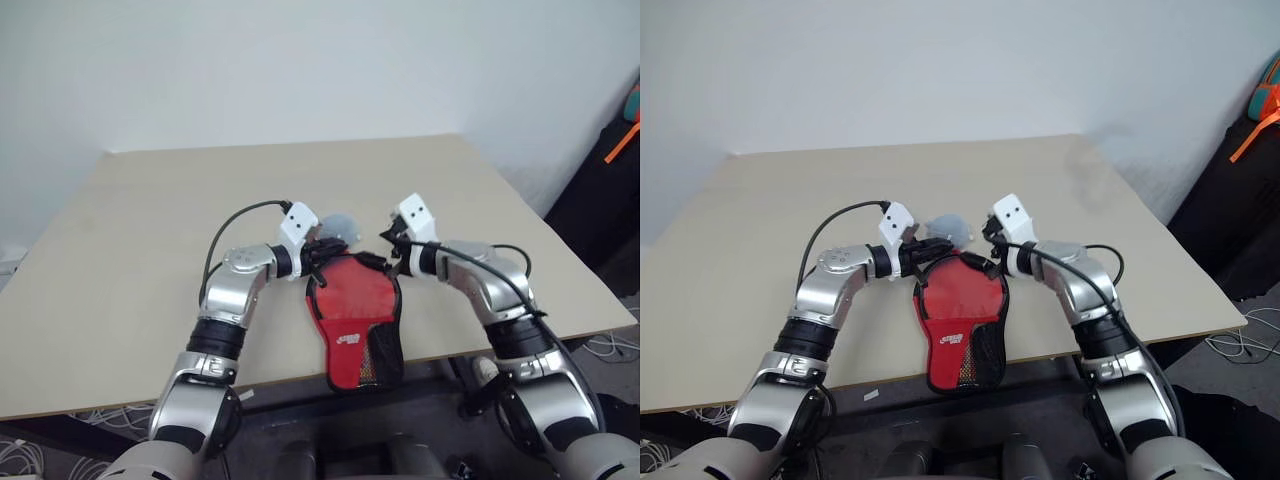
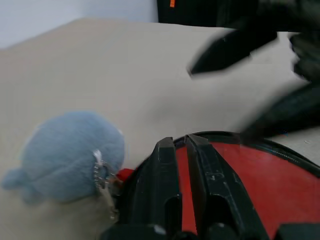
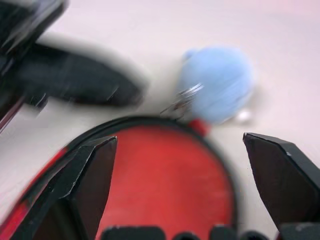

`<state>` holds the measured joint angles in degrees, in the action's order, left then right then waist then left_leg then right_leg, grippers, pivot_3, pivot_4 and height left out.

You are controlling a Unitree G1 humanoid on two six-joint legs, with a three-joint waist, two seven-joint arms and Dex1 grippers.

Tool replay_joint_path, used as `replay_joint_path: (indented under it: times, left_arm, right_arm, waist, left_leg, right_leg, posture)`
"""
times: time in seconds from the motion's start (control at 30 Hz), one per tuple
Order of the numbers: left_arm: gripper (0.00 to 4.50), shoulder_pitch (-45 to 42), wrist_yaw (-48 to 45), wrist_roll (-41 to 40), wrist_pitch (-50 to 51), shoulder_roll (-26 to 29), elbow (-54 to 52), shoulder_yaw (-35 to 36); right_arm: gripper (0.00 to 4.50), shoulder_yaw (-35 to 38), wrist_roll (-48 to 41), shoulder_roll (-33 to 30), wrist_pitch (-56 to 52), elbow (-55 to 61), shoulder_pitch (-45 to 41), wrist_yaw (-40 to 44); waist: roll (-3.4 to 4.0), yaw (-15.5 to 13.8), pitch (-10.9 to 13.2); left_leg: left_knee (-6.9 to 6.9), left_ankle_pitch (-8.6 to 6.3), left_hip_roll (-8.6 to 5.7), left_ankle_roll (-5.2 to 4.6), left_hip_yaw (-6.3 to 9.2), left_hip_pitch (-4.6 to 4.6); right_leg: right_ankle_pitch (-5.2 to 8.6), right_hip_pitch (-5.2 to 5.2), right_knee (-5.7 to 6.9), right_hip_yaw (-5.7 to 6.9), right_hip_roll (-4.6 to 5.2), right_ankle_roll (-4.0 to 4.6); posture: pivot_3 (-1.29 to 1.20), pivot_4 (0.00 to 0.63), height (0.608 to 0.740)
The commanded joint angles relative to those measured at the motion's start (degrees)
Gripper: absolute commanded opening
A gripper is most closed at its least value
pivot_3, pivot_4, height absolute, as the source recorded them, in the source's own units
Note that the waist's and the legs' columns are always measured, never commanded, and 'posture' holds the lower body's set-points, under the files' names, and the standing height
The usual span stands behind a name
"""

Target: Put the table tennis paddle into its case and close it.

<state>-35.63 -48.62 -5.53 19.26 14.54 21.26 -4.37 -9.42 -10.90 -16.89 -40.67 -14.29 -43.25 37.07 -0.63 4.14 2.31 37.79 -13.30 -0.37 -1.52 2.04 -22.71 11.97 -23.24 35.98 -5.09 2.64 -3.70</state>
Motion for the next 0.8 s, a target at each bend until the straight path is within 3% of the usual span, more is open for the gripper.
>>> replay_joint_path:
  times: [0.03,0.4,0.8]
  left_arm:
    - [0.28,0.3,1.5,-0.9,0.2,-1.5,-2.4,-1.1]
    - [0.28,5.7,3.9,0.2,-0.1,-2.7,-3.4,-4.5]
    - [0.28,10.9,5.1,0.0,2.7,0.8,-7.8,-5.3]
  right_arm:
    - [4.46,1.7,1.8,0.0,7.2,-10.1,-6.7,-0.1]
    - [4.46,6.0,5.4,7.0,27.5,-49.7,-26.3,-7.6]
    - [4.46,13.1,5.1,13.5,32.5,-61.0,-30.2,-16.5]
  waist:
    - [0.01,0.0,0.0]
    - [0.08,0.3,0.0]
    - [0.15,1.1,0.0]
  left_leg:
    - [0.0,0.0,0.0,0.0,0.0,0.0]
    - [-0.16,0.01,-0.02,0.01,-0.03,0.08]
    - [-0.25,0.02,-0.04,0.02,0.04,0.08]
  right_leg:
    - [0.0,0.0,-0.01,0.0,0.0,0.0]
    - [-0.02,-0.02,0.0,-0.09,0.0,0.04]
    - [-0.03,-0.05,0.03,-0.08,0.0,0.05]
  posture:
    - [0.0,0.0,0.74]
    - [0.0,0.0,0.74]
    - [0.0,0.0,0.74]
